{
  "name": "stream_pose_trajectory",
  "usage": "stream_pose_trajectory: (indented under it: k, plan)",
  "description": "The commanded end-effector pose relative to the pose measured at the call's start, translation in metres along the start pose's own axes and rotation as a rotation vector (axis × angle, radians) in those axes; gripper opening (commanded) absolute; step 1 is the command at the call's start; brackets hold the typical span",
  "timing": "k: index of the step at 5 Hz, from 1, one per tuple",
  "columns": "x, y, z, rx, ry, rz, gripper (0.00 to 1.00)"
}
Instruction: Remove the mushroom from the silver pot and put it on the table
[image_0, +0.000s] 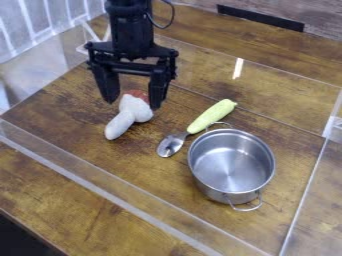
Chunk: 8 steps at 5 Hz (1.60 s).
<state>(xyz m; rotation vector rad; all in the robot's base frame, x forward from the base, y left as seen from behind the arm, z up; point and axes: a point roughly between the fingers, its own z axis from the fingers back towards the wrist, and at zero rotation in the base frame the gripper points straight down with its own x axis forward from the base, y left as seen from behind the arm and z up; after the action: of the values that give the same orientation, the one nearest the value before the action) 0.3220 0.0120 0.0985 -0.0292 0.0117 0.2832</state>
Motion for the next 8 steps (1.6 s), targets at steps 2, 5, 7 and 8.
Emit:
stream_pose_trajectory:
  k: [2, 5, 7, 8]
  plan:
    - [0.005, 0.004, 0.004, 0.002, -0.036, 0.052, 1.00]
    - [0.024, -0.015, 0.054, -0.004, -0.124, 0.088, 0.00]
    - [0.024, -0.013, 0.070, -0.009, -0.200, 0.065, 1.00]
    - [0.024, -0.007, 0.063, -0.006, -0.217, -0.019, 1.00]
